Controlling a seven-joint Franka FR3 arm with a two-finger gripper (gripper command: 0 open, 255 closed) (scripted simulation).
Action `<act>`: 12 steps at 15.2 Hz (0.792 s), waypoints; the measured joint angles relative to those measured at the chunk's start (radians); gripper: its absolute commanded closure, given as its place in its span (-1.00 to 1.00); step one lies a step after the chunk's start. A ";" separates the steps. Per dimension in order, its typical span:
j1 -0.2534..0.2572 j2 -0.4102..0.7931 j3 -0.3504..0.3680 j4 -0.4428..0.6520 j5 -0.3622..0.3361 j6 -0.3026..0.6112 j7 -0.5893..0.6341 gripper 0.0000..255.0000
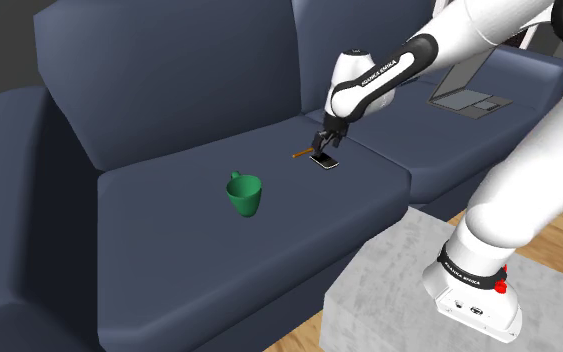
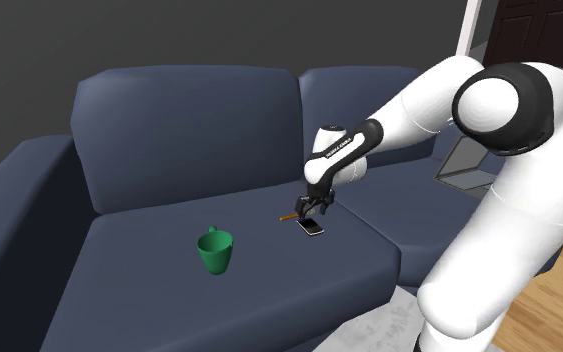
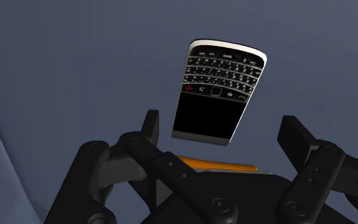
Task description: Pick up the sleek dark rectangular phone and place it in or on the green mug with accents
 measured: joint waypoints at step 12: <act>0.004 0.116 -0.004 -0.007 0.020 0.123 -0.010 -1.00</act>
